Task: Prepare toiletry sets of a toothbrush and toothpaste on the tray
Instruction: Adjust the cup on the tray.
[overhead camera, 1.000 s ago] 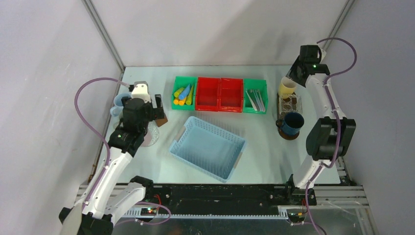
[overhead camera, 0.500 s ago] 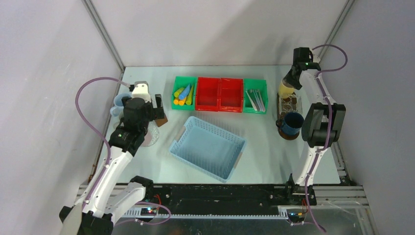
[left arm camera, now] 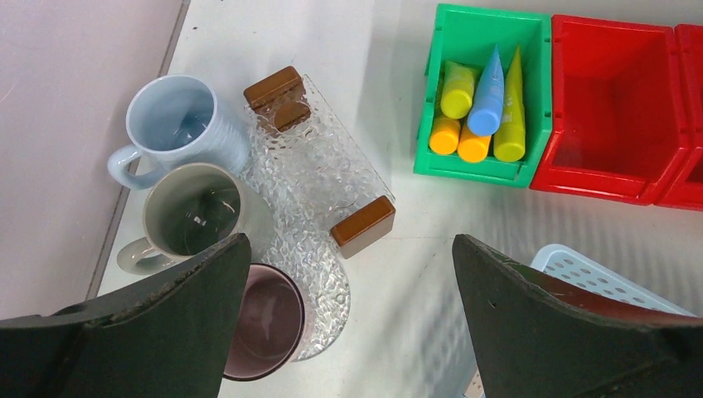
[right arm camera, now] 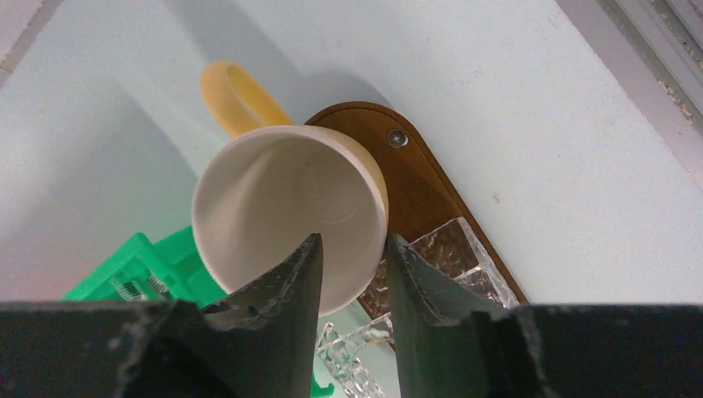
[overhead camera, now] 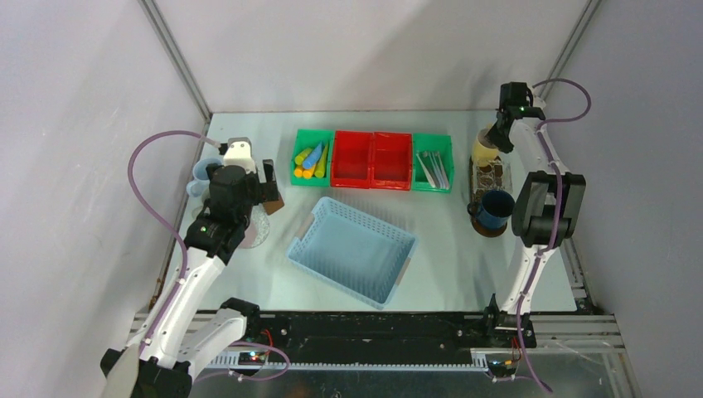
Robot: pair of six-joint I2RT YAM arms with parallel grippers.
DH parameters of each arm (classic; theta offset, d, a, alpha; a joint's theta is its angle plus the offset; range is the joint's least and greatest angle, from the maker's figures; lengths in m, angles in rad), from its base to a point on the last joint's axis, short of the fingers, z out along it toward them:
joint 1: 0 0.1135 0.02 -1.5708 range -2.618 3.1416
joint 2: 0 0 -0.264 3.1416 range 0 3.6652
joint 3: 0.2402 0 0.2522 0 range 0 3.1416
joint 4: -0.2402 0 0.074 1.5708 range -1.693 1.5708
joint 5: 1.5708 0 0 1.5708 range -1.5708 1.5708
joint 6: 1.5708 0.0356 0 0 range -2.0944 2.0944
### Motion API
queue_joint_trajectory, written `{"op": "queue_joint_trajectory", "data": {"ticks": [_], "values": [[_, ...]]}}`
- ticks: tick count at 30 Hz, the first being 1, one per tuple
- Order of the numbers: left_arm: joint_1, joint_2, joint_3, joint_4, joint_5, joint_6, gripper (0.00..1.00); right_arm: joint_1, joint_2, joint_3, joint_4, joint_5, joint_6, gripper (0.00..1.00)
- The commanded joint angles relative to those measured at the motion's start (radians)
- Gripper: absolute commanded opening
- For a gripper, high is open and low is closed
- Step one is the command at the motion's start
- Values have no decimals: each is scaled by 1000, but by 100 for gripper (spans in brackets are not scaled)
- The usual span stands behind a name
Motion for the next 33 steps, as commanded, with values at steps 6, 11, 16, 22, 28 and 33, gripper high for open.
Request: {"op": "queue_joint_trajectory", "data": {"ticks": [6,11,16,22,28,33], "values": [[-1,0,-9,25,-28,9,98,-5,56,27,15,-38,-6,27],[1,-1,-8,25,-31,10,99,-5,51,49,20,-44,-48,13],[6,0,-8,27,-35,14,98,-5,14,63,66,-70,-147,2],[9,1,-11,27,-41,23,98,-13,-5,145,83,-166,-368,0],[11,1,-13,28,-52,32,98,-53,-9,224,61,-322,-666,0],[13,5,-14,27,-53,36,98,-93,-17,225,54,-427,-840,0]]}}
